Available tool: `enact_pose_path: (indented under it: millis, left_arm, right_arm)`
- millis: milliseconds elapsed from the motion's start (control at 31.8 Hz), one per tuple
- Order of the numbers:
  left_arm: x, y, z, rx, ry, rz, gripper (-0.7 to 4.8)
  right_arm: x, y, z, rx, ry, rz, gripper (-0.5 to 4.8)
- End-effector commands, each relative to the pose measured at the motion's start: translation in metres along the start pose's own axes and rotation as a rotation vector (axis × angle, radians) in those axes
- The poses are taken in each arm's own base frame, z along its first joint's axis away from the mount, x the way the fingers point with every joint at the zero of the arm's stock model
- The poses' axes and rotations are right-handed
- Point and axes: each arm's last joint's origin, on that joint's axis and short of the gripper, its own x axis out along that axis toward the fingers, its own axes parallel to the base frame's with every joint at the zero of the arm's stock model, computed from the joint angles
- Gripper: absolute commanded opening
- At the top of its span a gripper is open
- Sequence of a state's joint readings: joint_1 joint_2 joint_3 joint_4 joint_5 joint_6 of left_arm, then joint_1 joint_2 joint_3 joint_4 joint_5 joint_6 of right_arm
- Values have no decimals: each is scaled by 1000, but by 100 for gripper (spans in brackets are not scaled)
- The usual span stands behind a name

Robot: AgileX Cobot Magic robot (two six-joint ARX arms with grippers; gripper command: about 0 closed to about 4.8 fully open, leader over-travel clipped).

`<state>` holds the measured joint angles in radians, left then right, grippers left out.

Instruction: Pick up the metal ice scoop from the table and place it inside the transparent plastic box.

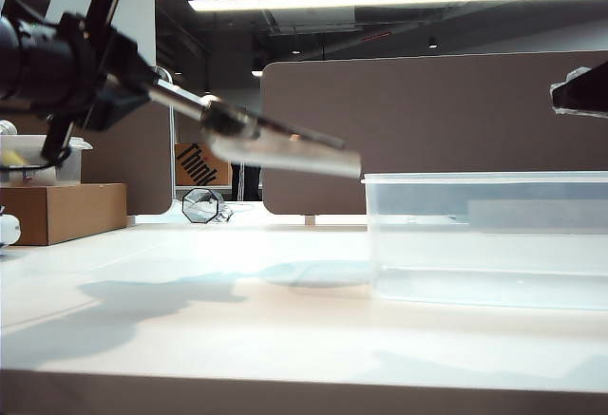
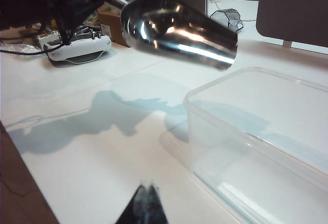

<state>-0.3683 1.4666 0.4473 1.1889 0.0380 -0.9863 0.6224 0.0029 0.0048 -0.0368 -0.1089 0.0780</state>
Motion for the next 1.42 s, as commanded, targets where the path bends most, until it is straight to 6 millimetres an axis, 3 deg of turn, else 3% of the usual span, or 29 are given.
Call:
enact_pose_path:
  millis: [31, 283, 472, 975, 1416]
  left_arm:
    - [8, -18, 4, -15, 4, -113, -6]
    - [29, -55, -9, -10, 68, -212, -6]
    - [37, -69, -27, -3, 122, -216, -6]
    - [67, -91, -89, -71, 229, -249, -6]
    - [85, -91, -133, -114, 316, -215, -6]
  right_arm:
    - [0, -1, 1, 0, -12, -12, -1]
    - [-3, -15, 2, 4, -24, -160, -1]
    - [-6, -27, 3, 8, -34, -282, -1]
    - [-8, -32, 4, 9, -39, -340, -1]
    - [-8, -32, 4, 9, -39, -340, -1]
